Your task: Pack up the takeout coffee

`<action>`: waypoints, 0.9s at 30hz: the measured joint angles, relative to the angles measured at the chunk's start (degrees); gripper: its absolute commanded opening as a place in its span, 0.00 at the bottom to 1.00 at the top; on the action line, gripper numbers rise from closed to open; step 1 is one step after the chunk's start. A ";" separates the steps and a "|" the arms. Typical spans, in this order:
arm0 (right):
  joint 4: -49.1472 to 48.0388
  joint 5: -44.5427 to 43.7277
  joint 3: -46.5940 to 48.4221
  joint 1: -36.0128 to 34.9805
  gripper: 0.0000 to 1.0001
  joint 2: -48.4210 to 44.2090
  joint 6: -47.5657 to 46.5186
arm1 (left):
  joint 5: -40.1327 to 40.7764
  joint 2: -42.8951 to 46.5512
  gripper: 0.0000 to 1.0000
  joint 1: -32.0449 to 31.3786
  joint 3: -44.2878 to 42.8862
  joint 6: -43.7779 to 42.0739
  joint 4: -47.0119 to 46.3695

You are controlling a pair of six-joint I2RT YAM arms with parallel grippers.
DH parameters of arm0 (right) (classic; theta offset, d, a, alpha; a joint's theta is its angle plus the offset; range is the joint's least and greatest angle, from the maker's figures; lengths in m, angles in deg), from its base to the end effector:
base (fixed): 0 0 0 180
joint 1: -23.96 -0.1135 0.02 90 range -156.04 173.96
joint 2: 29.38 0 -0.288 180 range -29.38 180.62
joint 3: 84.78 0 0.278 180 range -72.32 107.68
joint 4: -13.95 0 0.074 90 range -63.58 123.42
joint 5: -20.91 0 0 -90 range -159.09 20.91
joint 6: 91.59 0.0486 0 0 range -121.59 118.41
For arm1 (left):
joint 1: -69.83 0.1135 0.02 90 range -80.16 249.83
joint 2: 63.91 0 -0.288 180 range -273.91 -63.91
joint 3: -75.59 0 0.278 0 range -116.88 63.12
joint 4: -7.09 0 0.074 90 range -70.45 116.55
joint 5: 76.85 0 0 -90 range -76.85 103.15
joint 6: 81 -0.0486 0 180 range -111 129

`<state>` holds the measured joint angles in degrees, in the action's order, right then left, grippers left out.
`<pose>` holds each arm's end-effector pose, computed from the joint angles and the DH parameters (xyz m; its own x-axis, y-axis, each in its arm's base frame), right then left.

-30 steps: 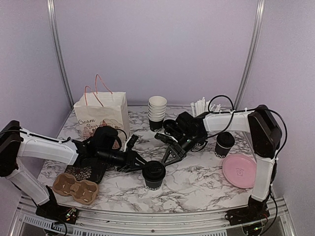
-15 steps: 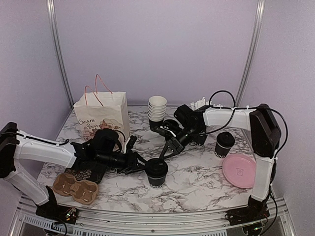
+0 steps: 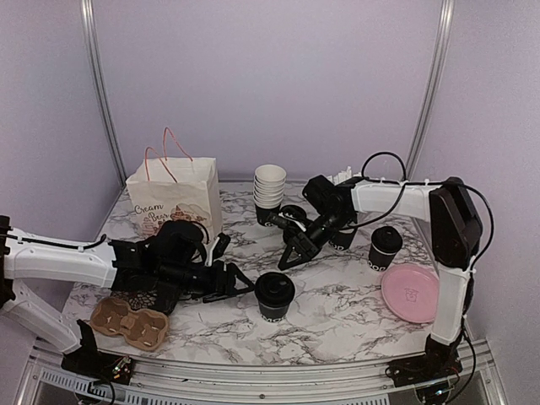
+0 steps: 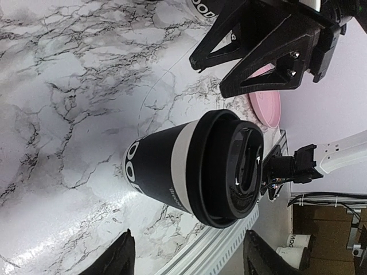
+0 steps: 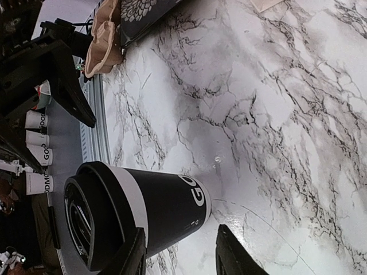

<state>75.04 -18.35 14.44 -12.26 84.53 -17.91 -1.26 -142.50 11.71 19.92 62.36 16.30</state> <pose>0.3258 0.2853 0.2047 -0.6023 -0.6616 -0.4467 -0.7259 0.2212 0.6513 0.1596 -0.2795 0.2232 -0.9169 0.0027 -0.3992 0.3319 0.5609 -0.7585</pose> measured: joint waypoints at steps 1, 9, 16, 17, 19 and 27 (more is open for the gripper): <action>0.22 -0.55 0.04 0.00 0.44 -0.09 -0.15 | 0.20 0.24 0.65 0.00 -0.26 -0.09 0.15; 1.57 -5.29 0.26 1.22 0.51 -3.89 -0.92 | 3.21 2.10 0.55 0.59 -0.98 2.29 1.99; 1.44 -4.90 -4.66 1.79 0.51 -7.65 -1.57 | 1.81 -0.90 0.43 0.96 -0.98 4.87 -1.57; 1.46 -4.57 -5.51 1.79 0.51 -7.67 -1.62 | 1.53 -1.36 0.42 0.96 -0.98 4.94 -2.05; 1.42 -3.56 -7.41 1.79 0.50 -7.67 -1.77 | 1.11 -2.19 0.41 0.96 -0.98 5.07 -2.97; 1.42 0.52 -10.82 1.36 0.48 -7.69 -1.86 | -0.39 -5.11 0.37 1.29 -0.98 4.96 -4.66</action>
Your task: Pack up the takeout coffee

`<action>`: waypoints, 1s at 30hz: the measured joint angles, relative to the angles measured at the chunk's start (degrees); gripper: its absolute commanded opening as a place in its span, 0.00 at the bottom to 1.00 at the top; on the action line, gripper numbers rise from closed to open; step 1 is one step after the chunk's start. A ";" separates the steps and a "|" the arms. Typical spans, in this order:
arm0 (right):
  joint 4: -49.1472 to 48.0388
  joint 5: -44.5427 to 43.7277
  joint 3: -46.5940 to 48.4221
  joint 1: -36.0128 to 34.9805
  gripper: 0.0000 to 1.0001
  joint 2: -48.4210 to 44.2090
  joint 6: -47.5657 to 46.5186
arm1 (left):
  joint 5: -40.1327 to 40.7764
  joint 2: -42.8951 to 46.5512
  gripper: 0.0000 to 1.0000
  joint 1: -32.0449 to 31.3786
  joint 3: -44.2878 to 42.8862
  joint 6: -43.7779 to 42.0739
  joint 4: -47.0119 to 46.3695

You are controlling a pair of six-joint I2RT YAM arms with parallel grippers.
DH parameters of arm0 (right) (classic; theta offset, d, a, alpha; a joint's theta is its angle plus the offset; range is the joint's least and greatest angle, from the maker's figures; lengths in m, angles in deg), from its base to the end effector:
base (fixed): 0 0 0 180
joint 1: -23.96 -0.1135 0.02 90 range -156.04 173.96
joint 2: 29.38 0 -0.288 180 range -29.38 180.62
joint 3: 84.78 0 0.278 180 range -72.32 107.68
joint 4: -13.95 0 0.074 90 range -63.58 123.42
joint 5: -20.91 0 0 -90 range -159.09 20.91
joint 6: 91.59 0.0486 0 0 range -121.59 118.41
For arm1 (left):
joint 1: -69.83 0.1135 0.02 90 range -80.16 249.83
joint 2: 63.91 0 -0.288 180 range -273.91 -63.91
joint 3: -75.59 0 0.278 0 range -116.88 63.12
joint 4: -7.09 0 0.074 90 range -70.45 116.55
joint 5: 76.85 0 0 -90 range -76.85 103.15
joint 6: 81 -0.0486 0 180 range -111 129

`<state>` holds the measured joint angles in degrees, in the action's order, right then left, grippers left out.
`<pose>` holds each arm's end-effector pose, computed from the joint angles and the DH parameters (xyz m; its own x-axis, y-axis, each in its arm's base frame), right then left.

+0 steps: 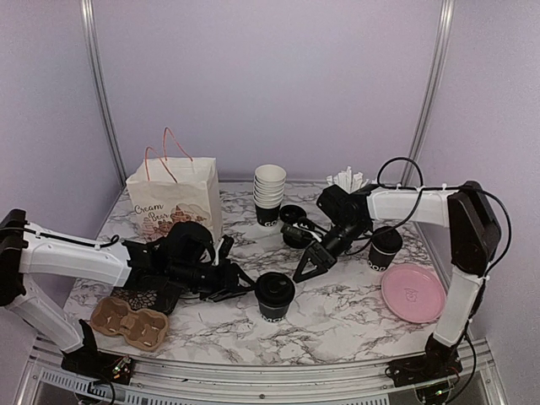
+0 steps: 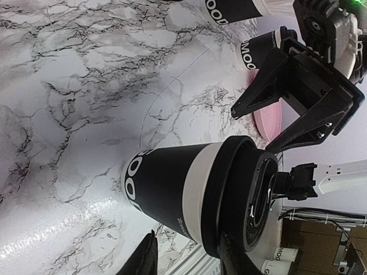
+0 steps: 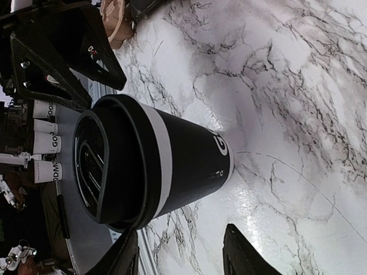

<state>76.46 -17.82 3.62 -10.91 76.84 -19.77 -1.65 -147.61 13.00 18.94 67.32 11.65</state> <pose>0.2923 0.2499 0.2020 -0.6233 -0.6722 -0.3995 -0.6943 0.2407 0.6782 0.1751 -0.2906 0.2099 -0.9406 -0.0648 -0.3333 0.2435 0.5555 -0.7951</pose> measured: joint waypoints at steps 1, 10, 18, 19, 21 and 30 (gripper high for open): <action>-0.02 0.42 0.00 -0.17 0.48 0.00 0.00 | -0.20 -0.35 0.37 0.09 -0.02 -0.04 -0.09; -0.04 2.43 0.04 -1.33 0.45 1.14 0.13 | -1.51 -2.14 0.35 0.70 -0.66 -0.70 -1.57; 1.44 5.09 1.42 -1.20 0.41 3.63 1.44 | -3.26 -3.78 0.26 1.55 -2.10 -1.25 -1.36; 1.53 5.20 1.51 -1.16 0.41 3.93 1.62 | -3.67 -3.91 0.24 1.64 -2.16 -1.29 -1.53; 1.68 5.81 1.51 -1.05 0.40 4.35 2.12 | -4.37 -4.15 0.22 1.79 -2.16 -1.07 -1.84; 1.81 5.09 1.55 -1.42 0.26 4.90 6.40 | -9.33 -6.67 0.20 3.39 1.07 -2.82 -7.37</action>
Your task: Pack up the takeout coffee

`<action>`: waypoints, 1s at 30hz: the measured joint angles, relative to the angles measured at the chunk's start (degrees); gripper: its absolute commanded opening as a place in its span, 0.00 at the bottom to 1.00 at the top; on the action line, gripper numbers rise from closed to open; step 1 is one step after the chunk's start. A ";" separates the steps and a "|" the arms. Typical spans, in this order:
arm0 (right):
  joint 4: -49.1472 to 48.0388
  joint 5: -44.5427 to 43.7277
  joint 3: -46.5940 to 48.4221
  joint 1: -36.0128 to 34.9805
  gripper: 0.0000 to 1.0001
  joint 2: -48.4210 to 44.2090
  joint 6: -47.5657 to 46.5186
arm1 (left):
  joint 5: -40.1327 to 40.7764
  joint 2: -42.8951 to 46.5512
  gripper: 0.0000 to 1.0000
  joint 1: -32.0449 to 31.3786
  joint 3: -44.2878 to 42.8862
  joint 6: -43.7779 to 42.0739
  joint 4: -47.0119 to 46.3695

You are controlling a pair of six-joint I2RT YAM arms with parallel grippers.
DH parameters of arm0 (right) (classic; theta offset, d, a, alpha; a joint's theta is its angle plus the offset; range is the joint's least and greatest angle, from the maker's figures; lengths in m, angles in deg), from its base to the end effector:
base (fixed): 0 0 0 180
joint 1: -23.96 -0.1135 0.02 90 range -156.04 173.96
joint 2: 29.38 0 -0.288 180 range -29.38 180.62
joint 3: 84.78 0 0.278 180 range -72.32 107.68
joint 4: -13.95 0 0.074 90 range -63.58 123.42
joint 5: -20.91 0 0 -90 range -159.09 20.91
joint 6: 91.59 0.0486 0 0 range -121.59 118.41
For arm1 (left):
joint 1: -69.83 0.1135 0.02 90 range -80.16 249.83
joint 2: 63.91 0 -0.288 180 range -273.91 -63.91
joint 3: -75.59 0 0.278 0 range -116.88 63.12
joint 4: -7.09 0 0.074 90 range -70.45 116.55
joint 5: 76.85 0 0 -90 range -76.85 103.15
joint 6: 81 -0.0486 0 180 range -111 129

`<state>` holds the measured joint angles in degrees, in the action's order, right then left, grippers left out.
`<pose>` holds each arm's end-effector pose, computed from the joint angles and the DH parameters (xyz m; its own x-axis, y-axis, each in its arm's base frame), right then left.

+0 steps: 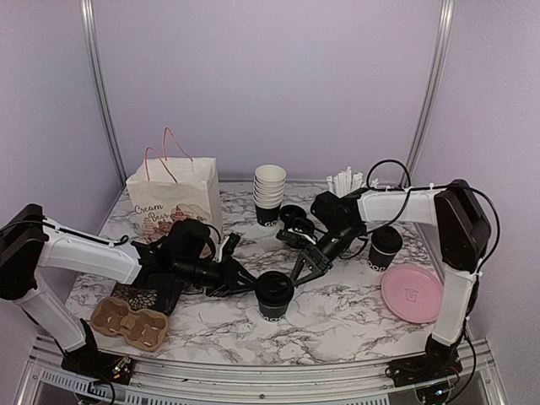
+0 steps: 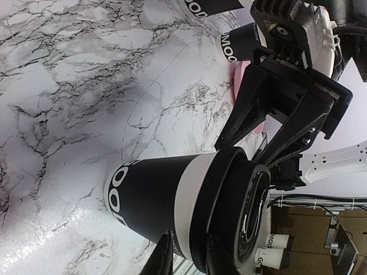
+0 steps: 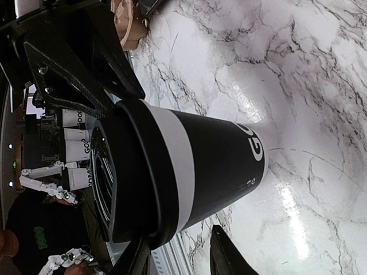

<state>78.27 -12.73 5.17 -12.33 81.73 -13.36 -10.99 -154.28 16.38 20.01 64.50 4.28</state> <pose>0.2912 0.2640 0.1812 -0.7090 -0.6608 -0.2464 -0.5367 0.2788 0.7964 0.1928 -0.2935 0.1802 -0.9531 0.0228 -0.3019 0.2723 0.5006 -0.8217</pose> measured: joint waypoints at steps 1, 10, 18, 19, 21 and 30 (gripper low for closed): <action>0.15 0.07 0.02 -0.07 0.23 0.28 0.61 | -0.96 -0.28 0.19 0.33 0.96 -0.07 -1.99; 2.67 0.09 1.88 -0.28 0.22 1.51 2.16 | -4.11 -1.81 0.17 1.22 4.00 0.68 -10.67; 4.00 -5.11 7.56 0.17 0.23 1.84 -0.55 | 2.40 2.08 0.33 -3.65 0.09 0.13 -0.61; 3.48 -6.36 8.87 0.28 0.24 2.21 -1.11 | 3.39 2.60 0.35 -5.03 -1.22 -0.44 2.19; 2.21 -9.60 10.93 0.57 0.27 2.84 -2.23 | 5.22 2.95 0.38 -7.45 -2.78 -1.22 7.06; 1.75 -12.17 14.03 0.70 0.31 3.91 -5.75 | 10.05 5.18 0.43 -10.10 -6.82 -2.69 17.53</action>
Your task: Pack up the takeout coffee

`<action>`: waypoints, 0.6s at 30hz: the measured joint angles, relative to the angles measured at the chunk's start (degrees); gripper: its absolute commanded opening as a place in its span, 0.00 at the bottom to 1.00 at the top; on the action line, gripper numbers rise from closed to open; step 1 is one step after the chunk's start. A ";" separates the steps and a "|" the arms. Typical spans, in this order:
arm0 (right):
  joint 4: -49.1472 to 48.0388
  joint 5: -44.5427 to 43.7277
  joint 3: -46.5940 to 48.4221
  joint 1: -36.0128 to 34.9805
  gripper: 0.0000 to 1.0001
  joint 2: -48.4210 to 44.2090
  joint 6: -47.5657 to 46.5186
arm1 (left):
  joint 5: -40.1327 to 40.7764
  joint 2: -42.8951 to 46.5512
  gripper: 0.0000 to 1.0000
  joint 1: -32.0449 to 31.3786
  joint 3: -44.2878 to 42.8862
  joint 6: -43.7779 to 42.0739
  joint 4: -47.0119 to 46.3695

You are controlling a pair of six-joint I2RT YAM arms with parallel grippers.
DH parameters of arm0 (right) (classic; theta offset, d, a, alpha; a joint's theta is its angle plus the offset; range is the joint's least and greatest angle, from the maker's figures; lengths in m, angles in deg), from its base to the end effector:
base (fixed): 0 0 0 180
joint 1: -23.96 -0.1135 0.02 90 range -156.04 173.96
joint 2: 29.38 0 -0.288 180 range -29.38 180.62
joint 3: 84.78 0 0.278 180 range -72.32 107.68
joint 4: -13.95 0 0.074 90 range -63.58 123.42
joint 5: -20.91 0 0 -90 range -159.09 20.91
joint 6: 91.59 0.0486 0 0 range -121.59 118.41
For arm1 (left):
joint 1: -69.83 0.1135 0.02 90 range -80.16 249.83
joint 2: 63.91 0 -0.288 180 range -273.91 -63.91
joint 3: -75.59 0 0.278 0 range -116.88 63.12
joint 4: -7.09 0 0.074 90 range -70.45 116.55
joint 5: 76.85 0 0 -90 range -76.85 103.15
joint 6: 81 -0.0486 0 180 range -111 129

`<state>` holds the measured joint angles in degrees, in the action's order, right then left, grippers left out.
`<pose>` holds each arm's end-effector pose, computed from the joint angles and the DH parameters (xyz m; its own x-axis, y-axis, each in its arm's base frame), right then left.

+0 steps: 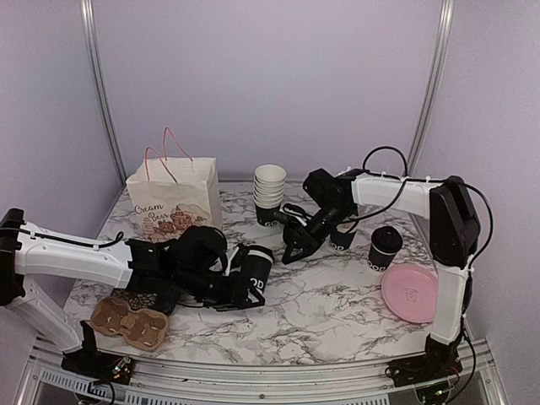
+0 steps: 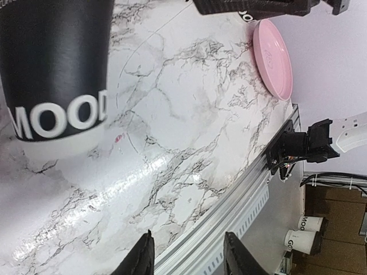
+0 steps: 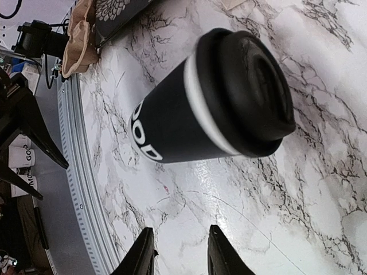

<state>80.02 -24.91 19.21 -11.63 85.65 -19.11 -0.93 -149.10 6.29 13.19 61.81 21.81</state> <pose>0.3373 0.2830 0.2151 -0.5922 -0.6893 -0.4172 -0.7572 0.2991 0.5807 0.1446 -0.3170 0.2190 -0.9243 0.1228 -0.3615 0.3607 0.5911 -0.7215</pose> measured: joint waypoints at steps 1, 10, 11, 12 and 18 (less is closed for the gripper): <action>0.02 0.09 0.17 0.00 0.32 0.00 -0.17 | 0.39 0.63 0.43 0.00 -0.09 -0.22 0.17; 0.15 -0.11 0.37 -0.39 0.40 -0.07 -1.29 | 9.86 3.02 0.89 0.02 -2.80 -5.29 10.80; 0.20 -0.28 0.37 -0.48 0.41 -0.17 -1.44 | 12.33 2.95 0.90 0.22 -4.20 -6.71 12.98; 0.24 -0.46 0.37 -0.57 0.43 -0.31 -1.62 | 14.36 2.71 0.90 0.55 -5.62 -7.78 14.91; 0.42 -2.45 0.37 -0.66 0.46 -4.94 -2.60 | 22.16 -4.94 0.99 8.00 -13.88 -13.20 21.24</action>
<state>80.44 -27.35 19.58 -12.29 80.71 -21.71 21.23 -154.04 14.29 -0.69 48.61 43.06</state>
